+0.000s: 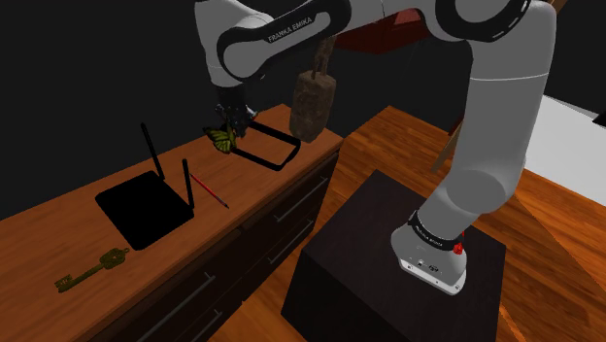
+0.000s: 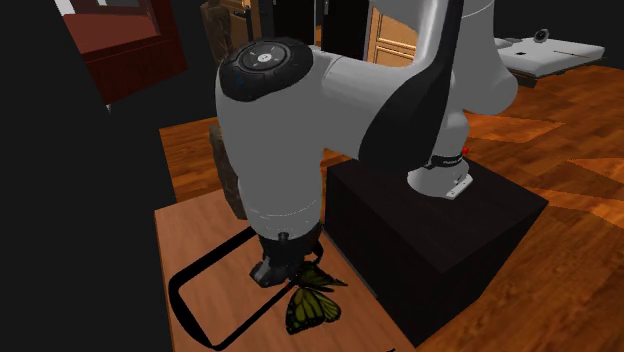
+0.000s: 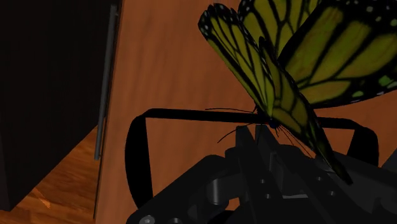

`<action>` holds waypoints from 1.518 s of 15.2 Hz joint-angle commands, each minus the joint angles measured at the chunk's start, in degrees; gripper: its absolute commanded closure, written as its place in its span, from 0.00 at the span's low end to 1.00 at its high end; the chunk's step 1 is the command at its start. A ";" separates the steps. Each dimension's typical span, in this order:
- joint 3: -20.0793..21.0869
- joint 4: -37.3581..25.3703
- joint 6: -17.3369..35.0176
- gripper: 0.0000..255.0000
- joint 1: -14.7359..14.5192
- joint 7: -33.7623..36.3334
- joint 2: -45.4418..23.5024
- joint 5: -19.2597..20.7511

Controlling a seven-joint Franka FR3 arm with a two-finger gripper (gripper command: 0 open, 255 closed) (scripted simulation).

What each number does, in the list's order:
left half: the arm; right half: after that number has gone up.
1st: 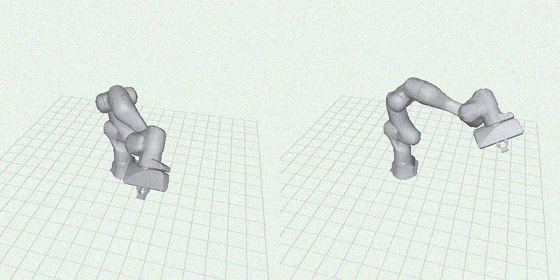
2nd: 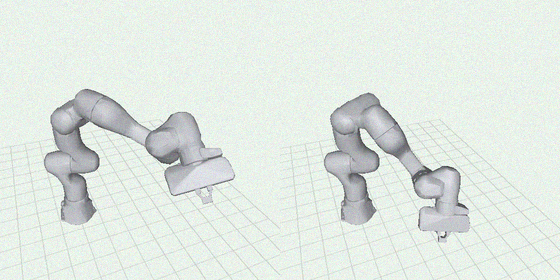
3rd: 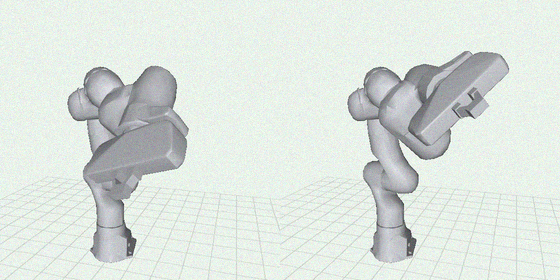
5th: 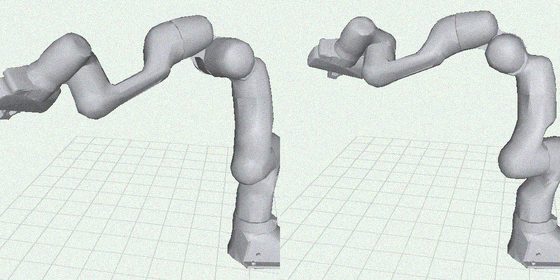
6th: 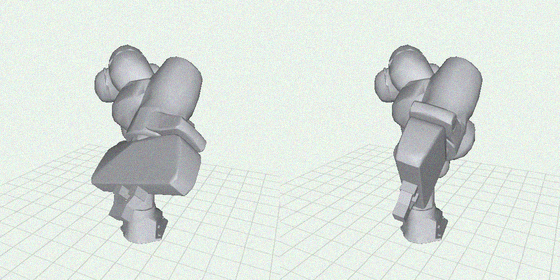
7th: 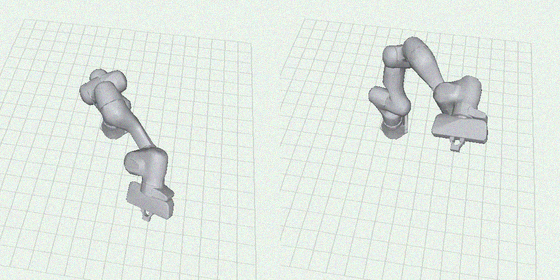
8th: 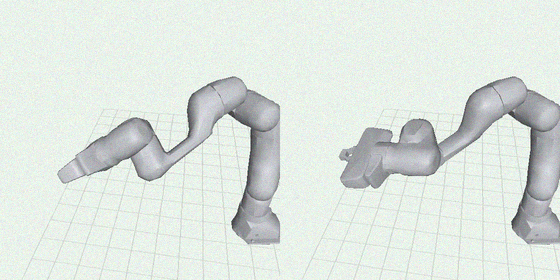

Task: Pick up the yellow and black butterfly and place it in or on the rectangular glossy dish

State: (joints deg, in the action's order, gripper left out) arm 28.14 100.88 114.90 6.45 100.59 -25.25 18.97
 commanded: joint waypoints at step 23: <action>-5.92 2.73 9.23 1.00 9.51 -11.69 -4.67 3.14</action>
State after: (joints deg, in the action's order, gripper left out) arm 22.37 103.25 123.42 16.00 88.68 -29.55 21.83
